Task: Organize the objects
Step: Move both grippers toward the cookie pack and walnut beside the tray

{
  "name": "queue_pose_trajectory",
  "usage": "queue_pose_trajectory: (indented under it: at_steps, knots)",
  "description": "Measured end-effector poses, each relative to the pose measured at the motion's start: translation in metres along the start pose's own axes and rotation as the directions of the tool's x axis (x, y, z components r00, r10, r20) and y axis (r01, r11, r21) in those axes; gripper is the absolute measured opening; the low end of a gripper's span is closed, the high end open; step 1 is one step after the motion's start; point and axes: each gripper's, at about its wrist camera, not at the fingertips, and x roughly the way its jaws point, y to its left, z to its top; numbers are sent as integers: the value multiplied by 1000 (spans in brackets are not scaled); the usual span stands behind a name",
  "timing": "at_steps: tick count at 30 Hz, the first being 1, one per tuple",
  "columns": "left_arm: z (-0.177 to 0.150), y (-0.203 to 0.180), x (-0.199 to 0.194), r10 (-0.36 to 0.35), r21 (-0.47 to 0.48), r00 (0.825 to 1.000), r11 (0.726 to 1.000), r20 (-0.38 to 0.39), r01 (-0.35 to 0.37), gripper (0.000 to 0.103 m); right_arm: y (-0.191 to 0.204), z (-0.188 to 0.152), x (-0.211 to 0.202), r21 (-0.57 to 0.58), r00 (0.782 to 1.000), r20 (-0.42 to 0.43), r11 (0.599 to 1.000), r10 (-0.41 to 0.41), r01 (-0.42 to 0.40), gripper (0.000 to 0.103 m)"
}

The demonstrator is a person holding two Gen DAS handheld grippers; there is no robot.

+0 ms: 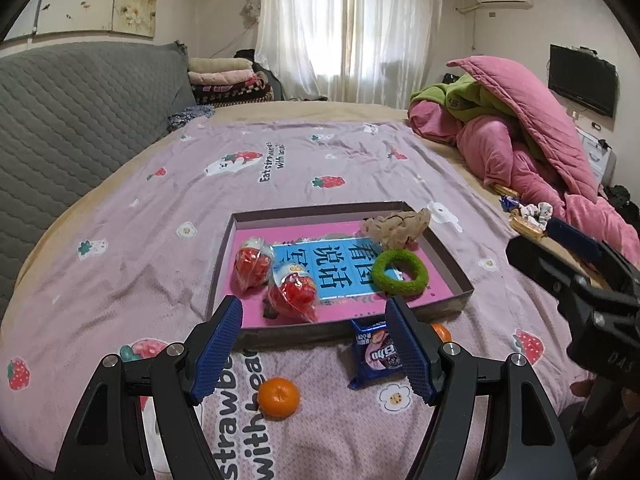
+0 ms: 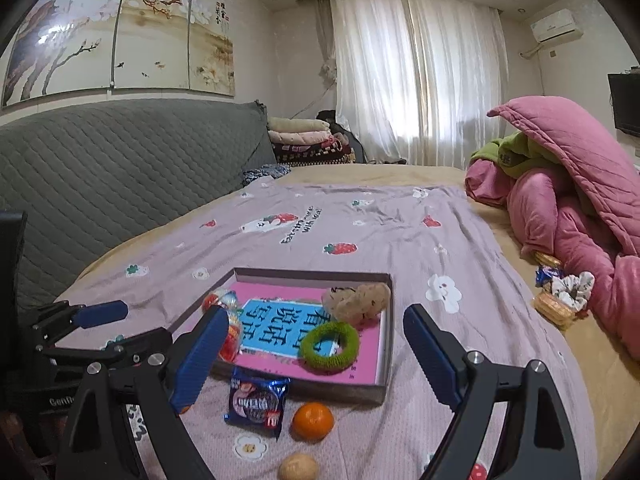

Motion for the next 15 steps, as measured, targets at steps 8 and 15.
queue_pose_trajectory:
  at_steps: [8,15]
  knots:
    - [-8,-6,-10,-8,9,1000,1000,-5,8,75,5,-22,-12,-8,999,-39,1000,-12,12,89]
    - [-13,-12,-17,-13,15,1000,1000,-14,14,75,11,-37,-18,-16,997,-74,1000,-18,17,89]
